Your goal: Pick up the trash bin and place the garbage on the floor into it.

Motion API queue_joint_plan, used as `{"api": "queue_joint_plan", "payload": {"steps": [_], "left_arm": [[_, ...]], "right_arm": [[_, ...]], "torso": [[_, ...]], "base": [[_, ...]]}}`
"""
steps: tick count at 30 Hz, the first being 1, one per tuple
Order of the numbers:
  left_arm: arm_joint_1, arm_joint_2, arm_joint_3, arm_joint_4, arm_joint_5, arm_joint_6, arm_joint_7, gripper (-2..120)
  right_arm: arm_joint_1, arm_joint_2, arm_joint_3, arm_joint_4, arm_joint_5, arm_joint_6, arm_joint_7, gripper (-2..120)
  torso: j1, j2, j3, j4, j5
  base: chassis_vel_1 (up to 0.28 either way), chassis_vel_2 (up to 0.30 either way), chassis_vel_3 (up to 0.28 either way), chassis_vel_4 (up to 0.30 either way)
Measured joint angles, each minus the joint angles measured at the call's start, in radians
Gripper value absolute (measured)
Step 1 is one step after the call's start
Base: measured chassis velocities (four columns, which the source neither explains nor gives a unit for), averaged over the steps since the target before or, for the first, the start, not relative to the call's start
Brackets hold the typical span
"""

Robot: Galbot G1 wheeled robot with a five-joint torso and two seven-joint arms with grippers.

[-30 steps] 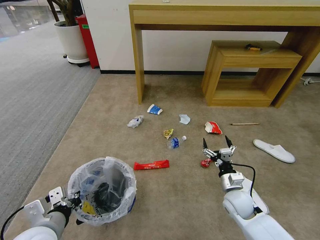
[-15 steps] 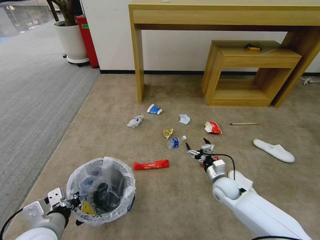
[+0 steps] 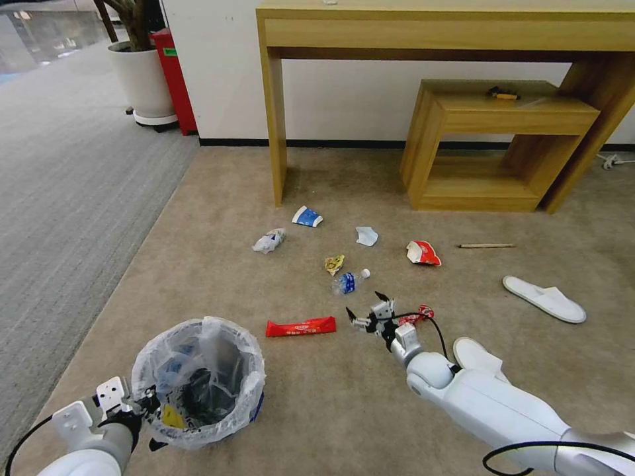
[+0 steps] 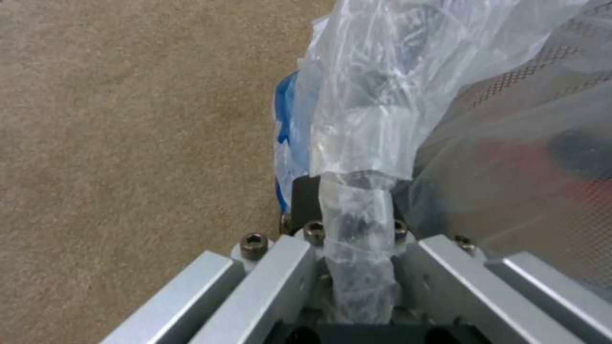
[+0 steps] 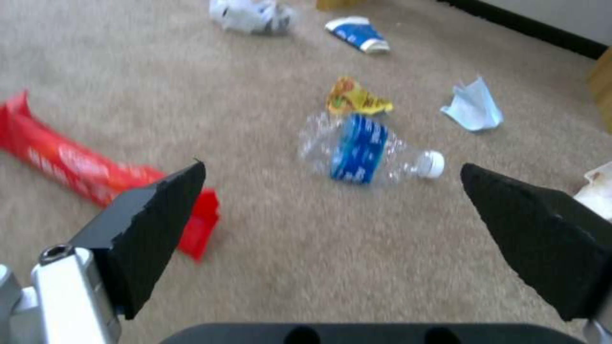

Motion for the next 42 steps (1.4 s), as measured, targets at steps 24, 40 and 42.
{"api": "queue_joint_plan", "payload": {"steps": [24, 40, 42], "left_arm": [[-0.019, 0.002, 0.014, 0.02, 0.014, -0.009, 0.012, 0], [-0.01, -0.009, 0.018, 0.02, 0.041, -0.02, 0.025, 0], [-0.005, -0.009, 0.018, 0.01, 0.046, -0.022, 0.026, 0]], "right_arm": [[0.053, 0.06, -0.132, -0.184, 0.02, 0.088, -0.115, 100], [0.098, 0.164, -0.156, -0.343, 0.04, 0.19, -0.291, 100], [0.112, 0.202, -0.173, -0.381, 0.05, 0.194, -0.318, 100]], "torso": [[0.0, 0.0, 0.0, 0.0001, 0.0001], [0.0, 0.0, 0.0, 0.0001, -0.0002], [0.0, 0.0, 0.0, 0.0002, 0.0]], "base": [[0.0, 0.0, 0.0, 0.0], [0.0, 0.0, 0.0, 0.0], [0.0, 0.0, 0.0, 0.0]]}}
